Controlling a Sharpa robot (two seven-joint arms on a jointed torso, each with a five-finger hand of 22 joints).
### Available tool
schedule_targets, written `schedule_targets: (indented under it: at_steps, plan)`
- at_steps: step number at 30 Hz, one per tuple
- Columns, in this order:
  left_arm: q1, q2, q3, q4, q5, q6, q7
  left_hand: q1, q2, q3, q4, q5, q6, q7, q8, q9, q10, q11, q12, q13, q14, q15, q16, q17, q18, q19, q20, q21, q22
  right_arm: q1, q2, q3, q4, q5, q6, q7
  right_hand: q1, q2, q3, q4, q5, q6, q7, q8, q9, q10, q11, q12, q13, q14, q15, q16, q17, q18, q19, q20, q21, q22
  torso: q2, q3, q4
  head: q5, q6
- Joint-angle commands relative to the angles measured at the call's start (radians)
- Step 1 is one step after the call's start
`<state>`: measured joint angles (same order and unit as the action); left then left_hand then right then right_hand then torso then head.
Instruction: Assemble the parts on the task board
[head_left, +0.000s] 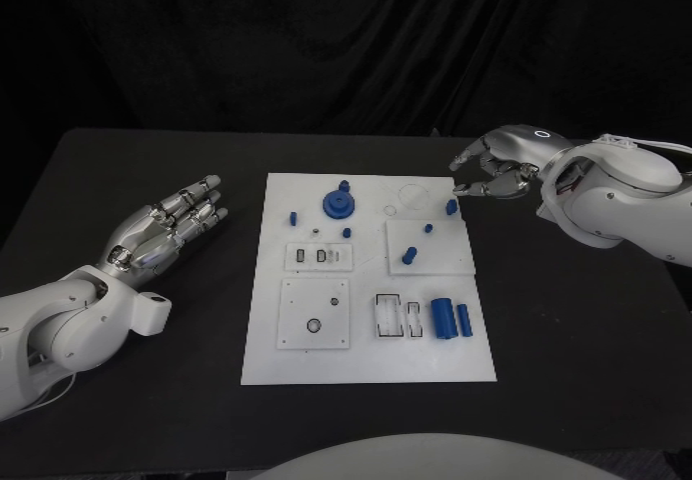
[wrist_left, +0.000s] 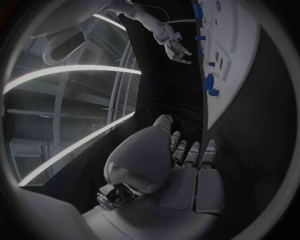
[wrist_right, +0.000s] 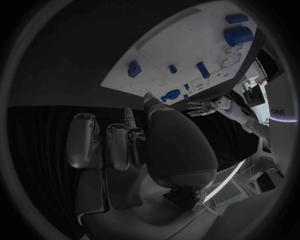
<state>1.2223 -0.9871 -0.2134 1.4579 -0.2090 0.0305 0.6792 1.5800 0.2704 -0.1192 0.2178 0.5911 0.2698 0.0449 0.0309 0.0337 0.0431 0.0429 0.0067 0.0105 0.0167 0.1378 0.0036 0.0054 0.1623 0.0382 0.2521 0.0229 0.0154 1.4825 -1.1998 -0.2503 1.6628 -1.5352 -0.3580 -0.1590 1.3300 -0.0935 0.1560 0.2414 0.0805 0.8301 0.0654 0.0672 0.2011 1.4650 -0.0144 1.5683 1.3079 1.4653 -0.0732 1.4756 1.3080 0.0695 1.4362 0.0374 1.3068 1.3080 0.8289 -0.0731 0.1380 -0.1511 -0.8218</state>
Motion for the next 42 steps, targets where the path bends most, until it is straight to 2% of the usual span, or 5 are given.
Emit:
schedule_targets:
  at_steps: [1, 12, 15, 27, 42]
  plan:
    - [-0.001, 0.001, 0.001, 0.001, 0.000, 0.008, 0.084, 0.003, -0.005, 0.006, 0.002, 0.006, -0.001, 0.003, 0.003, 0.001, 0.002, 0.007, 0.004, 0.001, 0.000, 0.003, 0.003, 0.001, 0.019, 0.000, 0.006, 0.004, 0.001, -0.011, -0.004, 0.000, -0.002, 0.003, -0.030, -0.002, -0.002, -0.005, 0.001, 0.008, -0.005, -0.005, 0.003, -0.002, -0.001, 0.106, -0.005, 0.002, 0.263, 0.055, -0.005, -0.005, 0.081, 0.000, -0.008, -0.002, -0.005, 0.092, 0.000, 0.0001, 0.0005, -0.004, -0.001]
    - [-0.002, 0.000, 0.001, -0.001, 0.000, 0.011, 0.083, 0.003, -0.005, 0.008, 0.001, 0.007, -0.001, 0.003, 0.003, 0.001, 0.002, 0.007, 0.004, 0.001, 0.001, 0.004, 0.004, 0.001, 0.019, 0.000, 0.007, 0.004, 0.001, -0.030, -0.009, 0.000, -0.003, 0.003, -0.030, 0.000, 0.003, -0.008, -0.005, 0.020, -0.004, 0.015, 0.009, 0.008, 0.001, 0.106, -0.002, 0.002, 0.263, 0.053, -0.004, -0.016, 0.068, 0.000, -0.007, -0.003, -0.008, 0.092, 0.000, 0.0001, -0.0026, -0.012, -0.003]
    - [-0.002, 0.000, 0.001, -0.002, 0.000, 0.013, 0.083, 0.003, -0.005, 0.008, 0.001, 0.007, -0.001, 0.003, 0.003, 0.001, 0.002, 0.007, 0.004, 0.001, 0.001, 0.004, 0.004, 0.001, 0.019, 0.000, 0.007, 0.004, 0.001, -0.035, -0.009, 0.000, -0.003, 0.003, -0.031, 0.000, 0.006, -0.010, -0.006, 0.021, -0.003, 0.017, 0.010, 0.009, 0.001, 0.106, -0.002, 0.002, 0.263, 0.053, -0.004, -0.017, 0.067, 0.000, -0.007, -0.003, -0.008, 0.092, 0.000, 0.0007, -0.0004, -0.016, -0.004]
    - [-0.002, 0.001, 0.001, -0.006, 0.000, 0.025, 0.082, 0.003, -0.009, 0.009, -0.002, 0.006, -0.004, 0.001, 0.003, 0.000, 0.003, 0.009, 0.004, 0.001, 0.002, 0.005, 0.004, 0.001, 0.019, 0.002, 0.008, 0.005, 0.002, -0.055, -0.006, 0.000, -0.007, 0.003, -0.036, -0.002, 0.025, -0.017, -0.011, 0.027, -0.005, 0.049, 0.015, 0.023, 0.015, 0.106, 0.002, 0.002, 0.263, 0.056, -0.001, -0.021, 0.068, -0.001, -0.003, -0.001, -0.008, 0.096, -0.001, -0.0003, -0.0017, -0.013, -0.007]
    - [-0.003, 0.003, 0.001, -0.012, 0.000, 0.032, 0.078, 0.003, -0.010, 0.011, -0.004, 0.005, -0.005, 0.000, 0.002, 0.000, 0.002, 0.010, 0.004, 0.001, 0.001, 0.006, 0.004, 0.001, 0.019, 0.002, 0.009, 0.005, 0.002, -0.072, 0.011, 0.000, -0.020, 0.003, -0.038, -0.006, 0.032, -0.023, -0.015, 0.031, -0.014, 0.040, 0.017, 0.018, 0.020, 0.106, 0.004, 0.002, 0.263, 0.053, 0.000, -0.030, 0.057, 0.001, -0.007, 0.000, -0.019, 0.090, -0.001, -0.0008, -0.0010, -0.011, -0.009]
